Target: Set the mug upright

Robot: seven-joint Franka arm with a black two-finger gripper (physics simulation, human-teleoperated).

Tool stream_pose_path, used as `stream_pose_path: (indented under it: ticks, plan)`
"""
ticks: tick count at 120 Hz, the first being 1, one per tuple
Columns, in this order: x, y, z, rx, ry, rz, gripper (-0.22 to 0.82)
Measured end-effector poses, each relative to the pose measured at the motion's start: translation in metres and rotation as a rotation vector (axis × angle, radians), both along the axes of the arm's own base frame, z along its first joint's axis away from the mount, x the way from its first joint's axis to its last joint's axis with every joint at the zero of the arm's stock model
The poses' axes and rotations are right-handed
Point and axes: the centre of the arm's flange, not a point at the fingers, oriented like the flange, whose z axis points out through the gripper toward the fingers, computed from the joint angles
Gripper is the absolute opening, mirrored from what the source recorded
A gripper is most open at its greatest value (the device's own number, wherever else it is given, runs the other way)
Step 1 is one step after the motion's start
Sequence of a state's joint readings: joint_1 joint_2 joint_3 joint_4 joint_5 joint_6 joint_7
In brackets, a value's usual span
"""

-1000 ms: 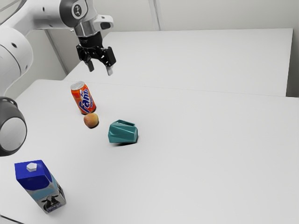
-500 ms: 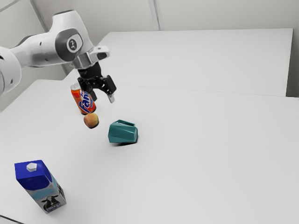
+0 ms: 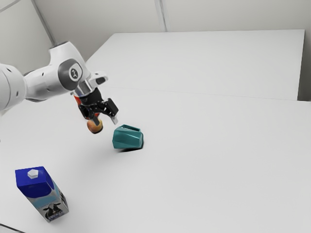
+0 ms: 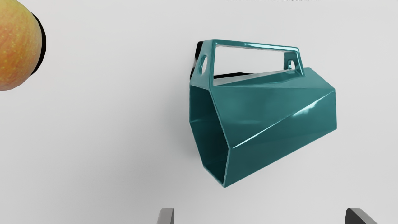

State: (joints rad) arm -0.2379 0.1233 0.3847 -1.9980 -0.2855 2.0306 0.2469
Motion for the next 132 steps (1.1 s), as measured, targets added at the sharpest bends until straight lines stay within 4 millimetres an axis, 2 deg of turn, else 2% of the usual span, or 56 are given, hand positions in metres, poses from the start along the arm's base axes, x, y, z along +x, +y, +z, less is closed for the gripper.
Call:
stream_pose_path:
  ticks: [20,55,104,132]
  plan:
    - [0.003,0.009,-0.026,-0.043,-0.023,0.039,0.6]
    - [0.009,0.021,-0.06,-0.138,-0.075,0.088,0.6]
    - [-0.004,0.026,-0.086,-0.335,-0.153,0.154,0.6]
    - [-0.003,0.024,-0.091,-0.399,-0.201,0.144,0.6]
